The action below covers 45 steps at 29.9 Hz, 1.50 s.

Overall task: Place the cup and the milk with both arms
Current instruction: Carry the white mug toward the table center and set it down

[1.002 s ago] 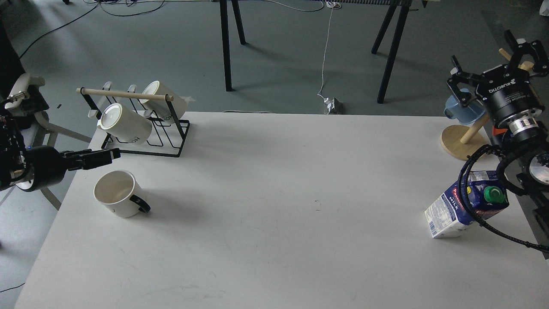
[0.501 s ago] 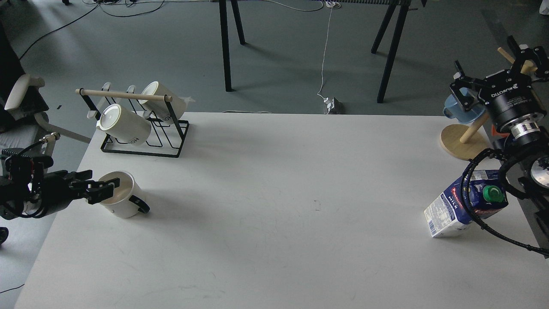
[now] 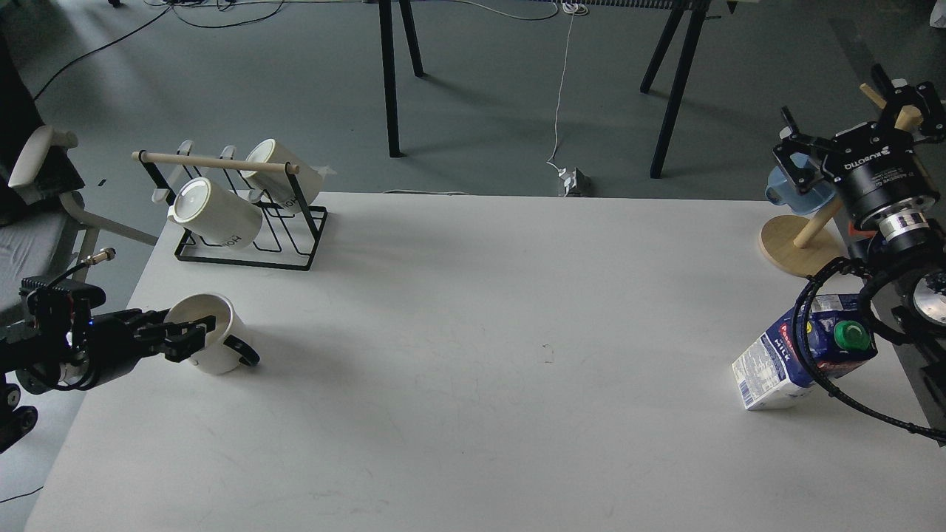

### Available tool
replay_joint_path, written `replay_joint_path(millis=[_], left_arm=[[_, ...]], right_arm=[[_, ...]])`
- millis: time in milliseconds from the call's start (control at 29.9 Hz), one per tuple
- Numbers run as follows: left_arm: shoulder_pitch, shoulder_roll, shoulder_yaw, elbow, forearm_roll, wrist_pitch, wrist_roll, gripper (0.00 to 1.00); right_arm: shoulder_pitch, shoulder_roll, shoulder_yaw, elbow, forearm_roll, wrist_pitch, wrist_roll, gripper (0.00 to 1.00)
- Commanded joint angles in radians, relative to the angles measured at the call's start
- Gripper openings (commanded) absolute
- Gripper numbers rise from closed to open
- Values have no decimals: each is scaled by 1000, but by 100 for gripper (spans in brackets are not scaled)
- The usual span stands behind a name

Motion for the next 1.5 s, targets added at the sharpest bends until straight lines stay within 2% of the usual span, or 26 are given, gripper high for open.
replay_joint_path(millis=[0,134,267,334,468,601,702,802,936,1103,1236,1370,1470], left_arm=[[-1,-2,0,9,-1,-1,-20,37],[-2,-2,2,9,-1,-9,-21,20],[-11,-2,3,-2,-1,-15,-39,7],[-16,-2,2,-10,-1,-15,-39,4],[-47,14,-12,-85,-1,-61,-39,4],[-152,52,-14,-206,-1,-155,-39,4],[-231,28,-3,-261,2,-201,-39,4],[-287,-52,2,-312,17,-257,-37,5],[-372,-199,27,-359,165,-334,32,6],[-407,-382,51,-338,402,-408,35,6],[-400,-479,69,-324,420,-423,51,6],[-398,-541,107,-298,425,-423,86,6],[-393,-586,133,-274,425,-419,92,6]], right_arm=[[0,0,0,-2,0,0,0,99],[0,2,-1,0,0,0,0,99],[3,2,0,0,0,0,0,99],[3,0,0,0,0,0,0,99],[1,-4,-1,0,0,0,0,99],[0,-12,5,0,0,0,0,99],[1,-17,9,0,0,0,0,99],[7,-29,3,1,0,0,-3,99],[64,-34,-1,0,-8,0,-11,99],[153,-66,-70,-28,-8,0,-14,99],[213,-66,-119,-43,-8,0,-14,99],[213,-63,-121,-45,-8,0,-12,99],[212,-58,-124,-45,-8,0,-12,99]])
